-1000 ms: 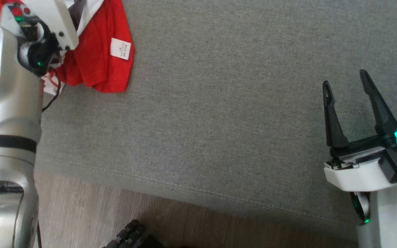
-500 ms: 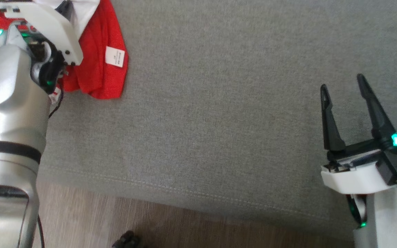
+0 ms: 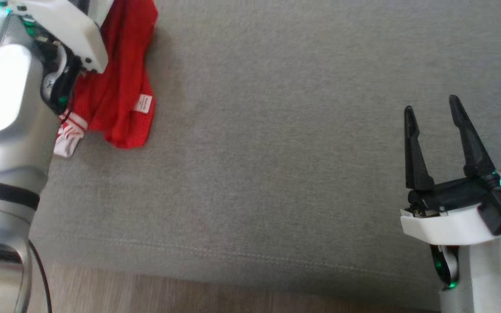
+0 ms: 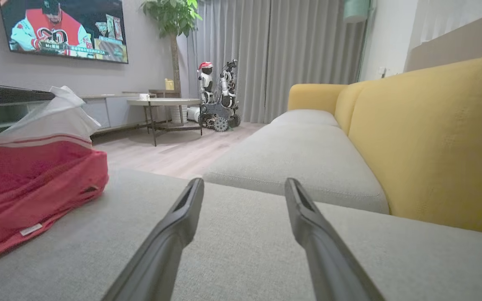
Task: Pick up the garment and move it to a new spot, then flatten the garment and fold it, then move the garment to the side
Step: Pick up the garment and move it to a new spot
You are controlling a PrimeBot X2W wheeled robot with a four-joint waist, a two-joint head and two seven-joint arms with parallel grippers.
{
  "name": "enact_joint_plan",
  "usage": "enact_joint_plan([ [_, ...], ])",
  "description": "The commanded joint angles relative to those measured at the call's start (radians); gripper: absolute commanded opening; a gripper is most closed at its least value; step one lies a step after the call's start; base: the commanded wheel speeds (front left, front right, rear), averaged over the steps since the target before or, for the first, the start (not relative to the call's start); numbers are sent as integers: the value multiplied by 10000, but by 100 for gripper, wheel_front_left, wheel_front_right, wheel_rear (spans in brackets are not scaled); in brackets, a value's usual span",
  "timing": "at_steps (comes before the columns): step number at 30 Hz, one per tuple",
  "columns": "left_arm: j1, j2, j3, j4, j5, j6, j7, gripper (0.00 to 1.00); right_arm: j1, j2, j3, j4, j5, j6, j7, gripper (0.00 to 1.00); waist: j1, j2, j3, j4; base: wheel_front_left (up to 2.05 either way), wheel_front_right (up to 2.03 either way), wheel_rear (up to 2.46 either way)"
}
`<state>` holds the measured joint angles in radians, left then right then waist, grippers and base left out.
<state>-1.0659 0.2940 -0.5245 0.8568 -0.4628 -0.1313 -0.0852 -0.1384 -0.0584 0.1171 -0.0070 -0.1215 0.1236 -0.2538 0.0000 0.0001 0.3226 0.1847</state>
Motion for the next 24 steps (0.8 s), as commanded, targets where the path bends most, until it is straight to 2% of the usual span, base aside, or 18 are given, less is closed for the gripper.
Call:
enact_joint_plan([
  [1,-348,492,132,-476,22,7,-176,0,155,75,189,-361,195,71,-80,100,0,-1,-404,-393,0,0,0],
  [7,-200,225,-507,-1792,104,7,-286,0,288,79,174,-555,699,71,-80,100,0,-1,-928,-1230,0,0,0],
  [12,-57,-137,-865,-3009,184,124,-3,0,207,80,270,-789,1035,71,-80,100,0,-1,-958,-2206,0,0,0],
  [18,-173,-878,-1368,-4050,414,453,298,0,122,80,261,-1103,1286,71,-80,100,0,-1,-432,-3320,0,0,0],
  [24,-352,-1711,-2031,-3934,768,656,319,0,34,81,132,-1288,1424,71,-80,100,0,-1,271,-4265,0,0,0],
])
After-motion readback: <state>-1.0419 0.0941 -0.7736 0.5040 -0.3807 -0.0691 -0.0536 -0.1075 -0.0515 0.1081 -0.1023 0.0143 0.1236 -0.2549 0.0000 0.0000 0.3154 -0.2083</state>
